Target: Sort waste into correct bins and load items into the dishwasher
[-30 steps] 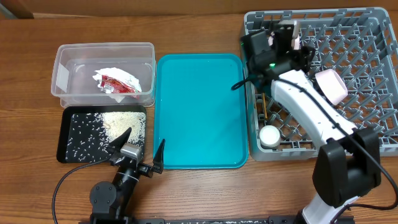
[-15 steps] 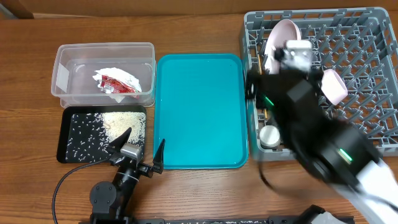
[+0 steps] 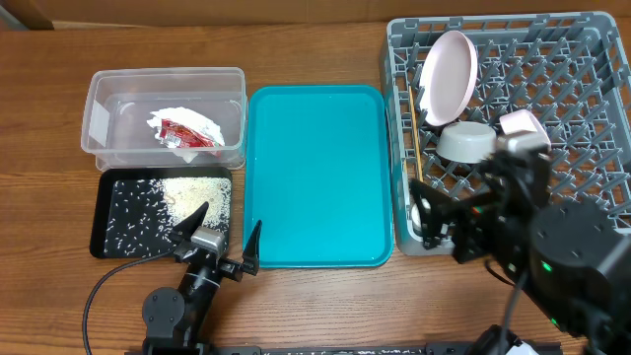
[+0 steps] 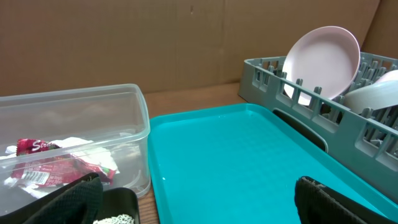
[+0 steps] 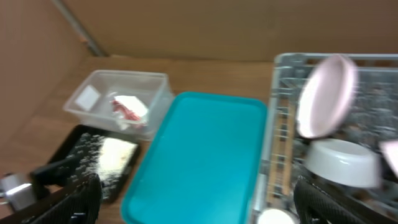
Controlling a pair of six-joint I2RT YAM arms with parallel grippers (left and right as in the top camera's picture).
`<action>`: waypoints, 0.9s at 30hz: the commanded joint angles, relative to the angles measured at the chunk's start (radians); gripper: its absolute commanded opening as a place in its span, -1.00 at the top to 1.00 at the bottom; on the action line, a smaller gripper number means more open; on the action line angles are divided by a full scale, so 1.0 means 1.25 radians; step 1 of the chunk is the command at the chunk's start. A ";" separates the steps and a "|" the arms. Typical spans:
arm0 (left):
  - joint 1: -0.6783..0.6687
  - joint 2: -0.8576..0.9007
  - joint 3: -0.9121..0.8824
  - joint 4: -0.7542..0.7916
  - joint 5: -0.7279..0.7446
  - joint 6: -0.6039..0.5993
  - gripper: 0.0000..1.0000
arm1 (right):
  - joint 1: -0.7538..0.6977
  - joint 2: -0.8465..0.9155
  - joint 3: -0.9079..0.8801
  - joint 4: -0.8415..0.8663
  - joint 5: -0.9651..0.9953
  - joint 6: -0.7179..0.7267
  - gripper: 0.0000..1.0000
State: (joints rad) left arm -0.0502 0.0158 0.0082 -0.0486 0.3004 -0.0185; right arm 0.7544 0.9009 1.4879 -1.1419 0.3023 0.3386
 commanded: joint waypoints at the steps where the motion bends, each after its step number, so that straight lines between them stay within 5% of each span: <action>1: 0.005 -0.008 -0.003 0.000 0.003 0.010 -1.00 | -0.013 -0.035 0.002 0.000 0.113 -0.007 -1.00; 7: 0.005 -0.008 -0.003 0.000 0.003 0.010 -1.00 | -0.204 -0.113 -0.104 0.149 0.031 -0.019 -1.00; 15: 0.005 -0.008 -0.003 0.000 0.003 0.010 -1.00 | -0.408 -0.327 -0.515 0.432 -0.234 -0.145 -1.00; 27: 0.005 -0.008 -0.003 0.000 0.003 0.010 -1.00 | -0.558 -0.657 -0.935 0.517 -0.286 -0.143 -1.00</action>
State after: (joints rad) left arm -0.0502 0.0154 0.0082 -0.0486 0.3000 -0.0185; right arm 0.0982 0.1608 0.4164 -0.5297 -0.0345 0.1719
